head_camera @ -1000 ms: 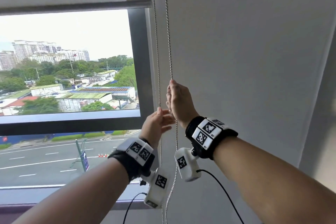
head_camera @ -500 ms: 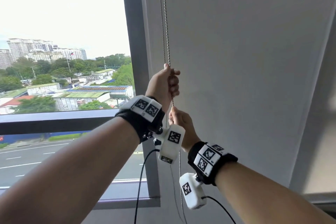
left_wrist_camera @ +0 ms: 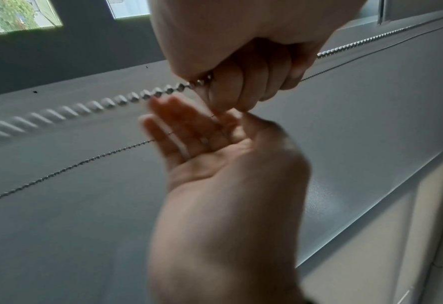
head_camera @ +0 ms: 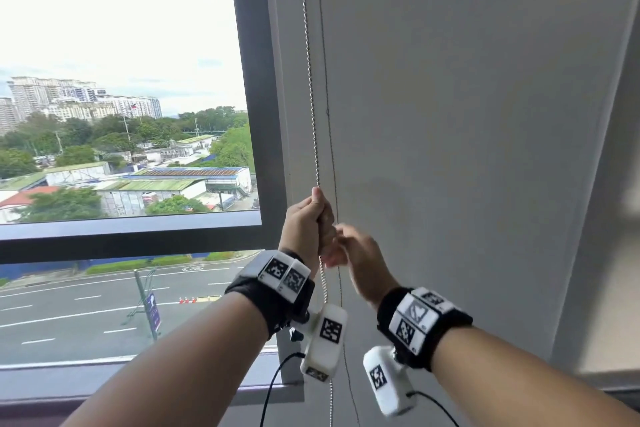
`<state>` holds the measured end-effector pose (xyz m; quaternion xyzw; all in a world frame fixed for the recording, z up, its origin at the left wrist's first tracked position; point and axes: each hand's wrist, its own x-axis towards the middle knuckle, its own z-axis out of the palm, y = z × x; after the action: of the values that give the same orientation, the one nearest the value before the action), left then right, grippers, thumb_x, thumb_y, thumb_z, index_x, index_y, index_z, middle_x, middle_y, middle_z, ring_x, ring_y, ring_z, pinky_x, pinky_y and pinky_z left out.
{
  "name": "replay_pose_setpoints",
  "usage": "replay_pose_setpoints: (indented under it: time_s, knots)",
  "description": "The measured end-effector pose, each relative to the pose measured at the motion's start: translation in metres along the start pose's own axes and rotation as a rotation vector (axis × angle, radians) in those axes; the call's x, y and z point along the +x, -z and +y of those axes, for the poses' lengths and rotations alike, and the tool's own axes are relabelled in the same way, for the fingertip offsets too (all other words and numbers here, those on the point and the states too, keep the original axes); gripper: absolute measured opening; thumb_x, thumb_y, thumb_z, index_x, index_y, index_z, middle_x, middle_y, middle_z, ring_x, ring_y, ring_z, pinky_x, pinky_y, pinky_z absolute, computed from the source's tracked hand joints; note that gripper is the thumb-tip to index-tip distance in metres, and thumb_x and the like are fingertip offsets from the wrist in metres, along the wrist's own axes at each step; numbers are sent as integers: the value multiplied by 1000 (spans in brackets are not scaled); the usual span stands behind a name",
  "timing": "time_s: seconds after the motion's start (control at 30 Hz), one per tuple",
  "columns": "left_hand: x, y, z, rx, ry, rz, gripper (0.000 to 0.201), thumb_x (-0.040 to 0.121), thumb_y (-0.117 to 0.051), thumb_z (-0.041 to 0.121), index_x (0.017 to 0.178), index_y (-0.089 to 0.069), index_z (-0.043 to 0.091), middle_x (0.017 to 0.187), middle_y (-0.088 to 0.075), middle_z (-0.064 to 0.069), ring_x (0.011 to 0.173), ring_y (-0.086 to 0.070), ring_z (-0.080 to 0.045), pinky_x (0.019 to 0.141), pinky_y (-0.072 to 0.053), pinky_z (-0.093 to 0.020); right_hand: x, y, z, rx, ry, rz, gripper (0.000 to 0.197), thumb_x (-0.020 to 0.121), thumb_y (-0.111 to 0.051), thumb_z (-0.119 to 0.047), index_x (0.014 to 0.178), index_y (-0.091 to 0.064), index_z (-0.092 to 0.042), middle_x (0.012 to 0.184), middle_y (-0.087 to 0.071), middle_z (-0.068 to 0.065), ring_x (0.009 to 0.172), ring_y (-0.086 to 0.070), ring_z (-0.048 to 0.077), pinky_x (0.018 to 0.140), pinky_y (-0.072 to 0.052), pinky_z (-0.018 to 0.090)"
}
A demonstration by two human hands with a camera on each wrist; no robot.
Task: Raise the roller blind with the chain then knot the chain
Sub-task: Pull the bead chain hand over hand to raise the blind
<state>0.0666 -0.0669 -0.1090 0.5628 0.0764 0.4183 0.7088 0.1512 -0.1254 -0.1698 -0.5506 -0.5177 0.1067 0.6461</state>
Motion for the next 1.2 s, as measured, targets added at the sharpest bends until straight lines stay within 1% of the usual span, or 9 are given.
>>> replay_pose_setpoints:
  time_s: [0.2, 0.33, 0.43, 0.57, 0.63, 0.7, 0.87, 1.07, 1.2]
  knots:
    - [-7, 5, -6, 44, 27, -6, 46, 96, -40, 37, 55, -31, 18, 44, -22, 5, 34, -14, -9, 40, -9, -14, 55, -2, -69, 27, 71, 81, 39, 92, -38, -31, 106, -65, -6, 84, -69, 11, 80, -67, 25, 78, -56, 44]
    - [-14, 9, -15, 81, 43, 21, 49, 96, -40, 35, 51, -32, 18, 43, -22, 5, 37, -14, -10, 43, -4, -24, 74, -6, -116, 81, 142, 56, 36, 104, -31, -20, 115, -58, 1, 85, -64, 16, 77, -65, 26, 70, -56, 42]
    - [-21, 15, -24, 119, 75, 65, 54, 95, -44, 34, 43, -38, 21, 42, -31, 4, 39, -25, -13, 46, -14, -28, 86, -15, -134, 169, 149, 45, 32, 105, -32, -21, 111, -57, -4, 74, -60, 11, 58, -57, 22, 53, -51, 35]
    - [-24, 25, -42, 75, 136, 23, 43, 78, -63, 46, 68, -53, 5, 61, -45, -8, 54, -38, -20, 52, -28, -32, 88, -24, -128, 236, 93, 127, 36, 104, -32, -22, 71, -44, -17, 57, -33, 1, 36, -27, 6, 36, -24, 17]
    - [-23, 28, -46, 90, 150, 11, 47, 77, -61, 48, 75, -54, 2, 70, -47, -11, 61, -40, -22, 55, -30, -33, 84, -24, -124, 283, 58, 112, 37, 104, -32, -23, 67, -33, -21, 58, -27, -1, 35, -20, 4, 34, -19, 15]
    - [-23, 31, -44, 114, 151, -12, 47, 83, -52, 49, 71, -61, 4, 71, -53, -15, 62, -48, -25, 59, -37, -33, 78, -23, -121, 307, 33, 89, 37, 104, -32, -24, 67, -30, -23, 59, -24, -2, 36, -18, 4, 34, -17, 14]
    - [-12, 31, -4, 100, 85, -19, 52, 98, -24, 39, 95, -61, 3, 82, -66, -11, 79, -61, -22, 80, -44, -35, 64, -21, -90, 255, 39, 115, 37, 103, -35, -26, 66, -33, -21, 56, -26, -2, 38, -20, 5, 34, -20, 17]
    - [9, 12, 40, 9, 22, -94, 53, 98, -23, 39, 110, -58, 0, 98, -65, -16, 89, -61, -24, 84, -47, -34, 36, -24, -47, 267, 31, 101, 37, 101, -37, -24, 64, -40, -17, 48, -35, -12, 40, -29, 4, 39, -26, 17]
    - [23, -16, 58, 15, 24, -106, 52, 99, -21, 39, 94, -60, 5, 80, -70, -10, 81, -61, -24, 75, -45, -31, 27, -27, -31, 250, -83, 115, 37, 101, -40, -27, 67, -39, -11, 53, -32, -6, 40, -26, 4, 41, -25, 17]
